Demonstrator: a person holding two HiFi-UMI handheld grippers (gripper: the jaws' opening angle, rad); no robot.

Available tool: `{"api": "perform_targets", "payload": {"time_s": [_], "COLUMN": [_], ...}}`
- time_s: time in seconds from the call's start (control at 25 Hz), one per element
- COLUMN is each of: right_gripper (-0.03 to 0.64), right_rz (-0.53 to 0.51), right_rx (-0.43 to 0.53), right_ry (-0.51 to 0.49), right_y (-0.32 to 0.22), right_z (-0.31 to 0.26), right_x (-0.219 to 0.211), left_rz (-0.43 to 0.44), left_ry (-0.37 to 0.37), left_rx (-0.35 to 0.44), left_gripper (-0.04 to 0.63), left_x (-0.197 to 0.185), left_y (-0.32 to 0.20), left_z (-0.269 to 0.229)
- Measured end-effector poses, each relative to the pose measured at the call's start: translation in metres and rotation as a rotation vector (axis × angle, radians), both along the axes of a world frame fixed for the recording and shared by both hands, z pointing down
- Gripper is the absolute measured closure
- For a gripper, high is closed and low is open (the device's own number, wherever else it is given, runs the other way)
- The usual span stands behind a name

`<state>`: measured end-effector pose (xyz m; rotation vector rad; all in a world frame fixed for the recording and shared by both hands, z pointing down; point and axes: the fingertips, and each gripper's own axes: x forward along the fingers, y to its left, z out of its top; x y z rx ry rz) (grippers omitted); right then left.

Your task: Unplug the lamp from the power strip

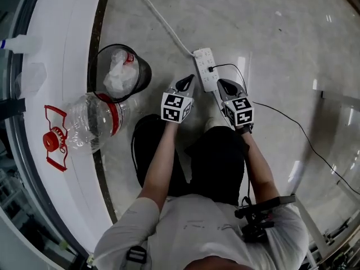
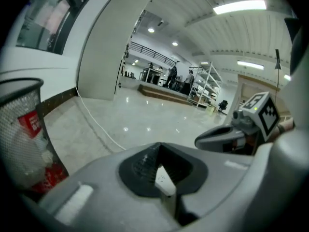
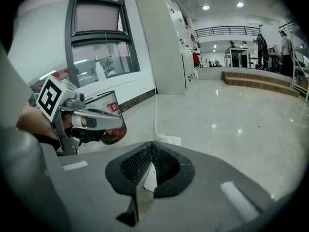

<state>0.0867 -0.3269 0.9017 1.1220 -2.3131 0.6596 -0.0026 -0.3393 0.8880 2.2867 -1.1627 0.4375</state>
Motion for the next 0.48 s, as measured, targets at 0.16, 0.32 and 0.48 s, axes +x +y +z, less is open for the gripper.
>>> {"api": "perform_targets", "payload": {"time_s": [0.16, 0.32, 0.48], "right_gripper": [0.611, 0.611, 0.611], "right_rz": [-0.024, -0.037, -0.037], "right_rx": [-0.025, -0.059, -0.089], "right_ry": [0.019, 0.025, 0.034], "right_y": [-0.007, -0.009, -0.012], "right_z": [0.020, 0.034, 0.042], "right_x": [-0.007, -0.009, -0.006], "left_rz": [0.012, 0.022, 0.055], "left_ry": [0.010, 0.004, -0.002], "left_rx": [-0.083, -0.160, -0.258], "left_gripper": [0.592, 0.592, 0.592], "left_x": [0.006, 0.013, 0.026], "left_y": [0.002, 0.002, 0.006], "left_z": [0.028, 0.050, 0.074]}}
